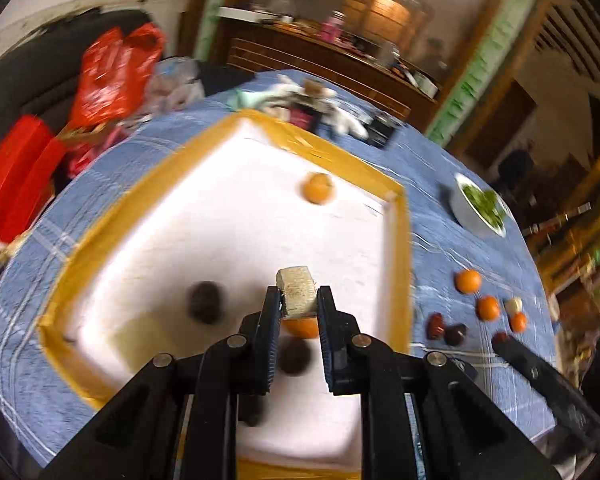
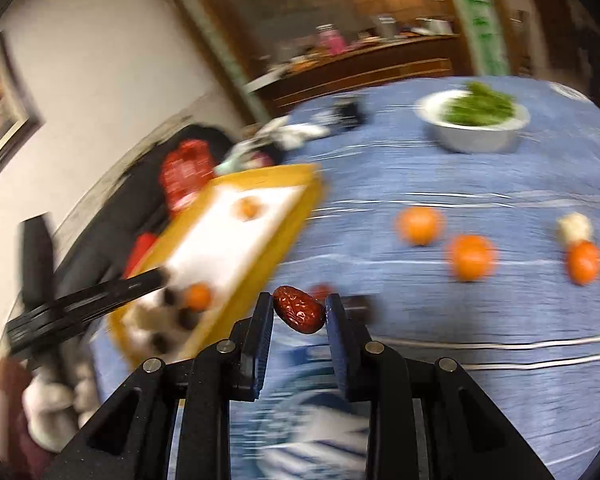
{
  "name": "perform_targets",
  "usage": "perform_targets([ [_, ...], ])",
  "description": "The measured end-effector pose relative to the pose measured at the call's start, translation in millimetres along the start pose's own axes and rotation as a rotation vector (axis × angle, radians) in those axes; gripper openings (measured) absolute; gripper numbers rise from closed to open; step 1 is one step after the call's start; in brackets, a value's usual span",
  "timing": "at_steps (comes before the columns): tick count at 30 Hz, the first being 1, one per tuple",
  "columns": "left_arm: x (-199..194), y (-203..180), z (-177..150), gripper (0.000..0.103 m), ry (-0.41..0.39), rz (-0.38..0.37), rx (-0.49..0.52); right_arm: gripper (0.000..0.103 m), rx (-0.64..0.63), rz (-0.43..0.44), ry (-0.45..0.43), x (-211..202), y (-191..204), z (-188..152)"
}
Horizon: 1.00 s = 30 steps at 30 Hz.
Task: Organize fruits
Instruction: 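Move both items over the white tray and release them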
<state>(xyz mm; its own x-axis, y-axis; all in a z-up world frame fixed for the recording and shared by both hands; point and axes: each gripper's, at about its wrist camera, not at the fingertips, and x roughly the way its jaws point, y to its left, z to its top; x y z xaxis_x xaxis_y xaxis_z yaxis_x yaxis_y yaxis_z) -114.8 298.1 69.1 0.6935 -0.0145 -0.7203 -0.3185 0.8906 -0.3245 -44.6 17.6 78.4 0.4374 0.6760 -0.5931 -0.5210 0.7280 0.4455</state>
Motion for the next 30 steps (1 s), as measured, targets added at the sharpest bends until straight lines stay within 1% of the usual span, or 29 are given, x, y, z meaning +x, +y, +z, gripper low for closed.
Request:
perform_targets([
  [2,-7,15,1,0.017,-0.016,-0.001,-0.028,0.03,-0.038,0.056,0.03,11,30,1],
  [5,-14,30,0,0.017,-0.027,-0.009,-0.06,0.03,-0.064,0.12,0.084,34,62,0],
  [9,-18,45,0,0.018,-0.03,-0.027,-0.085,0.03,-0.068,0.138,0.144,63,83,-6],
  [10,-18,48,0,0.02,-0.028,-0.032,-0.091,0.031,-0.063,0.15,0.159,69,86,-7],
  [11,-18,51,0,0.028,-0.027,-0.038,-0.097,0.031,-0.057,0.162,0.175,75,88,-8],
  [12,-18,53,0,0.043,-0.027,-0.041,-0.104,0.031,-0.053,0.171,0.184,79,90,-9],
  [14,-21,55,-1,0.06,-0.035,-0.047,-0.114,0.036,-0.041,0.17,0.19,83,90,-9],
  [15,-23,56,-1,0.061,-0.041,-0.051,-0.115,0.041,-0.029,0.164,0.185,84,89,-8],
  [19,-28,57,0,0.065,-0.043,-0.076,-0.12,0.042,-0.011,0.135,0.154,78,84,-3],
  [21,-32,58,0,0.067,-0.049,-0.085,-0.131,0.042,0.007,0.101,0.134,72,78,-3],
  [24,-38,59,0,0.072,-0.06,-0.089,-0.14,0.042,0.016,0.045,0.134,65,73,-7],
  [25,-40,58,0,0.073,-0.066,-0.087,-0.142,0.042,0.019,0.029,0.14,64,71,-11],
  [27,-45,56,0,0.08,-0.076,-0.066,-0.141,0.042,0.029,0.022,0.145,62,67,-17],
  [29,-49,51,0,0.083,-0.082,-0.046,-0.135,0.042,0.035,0.021,0.145,58,65,-22],
  [30,-51,49,-1,0.084,-0.086,-0.049,-0.129,0.042,0.038,0.02,0.144,56,64,-24],
])
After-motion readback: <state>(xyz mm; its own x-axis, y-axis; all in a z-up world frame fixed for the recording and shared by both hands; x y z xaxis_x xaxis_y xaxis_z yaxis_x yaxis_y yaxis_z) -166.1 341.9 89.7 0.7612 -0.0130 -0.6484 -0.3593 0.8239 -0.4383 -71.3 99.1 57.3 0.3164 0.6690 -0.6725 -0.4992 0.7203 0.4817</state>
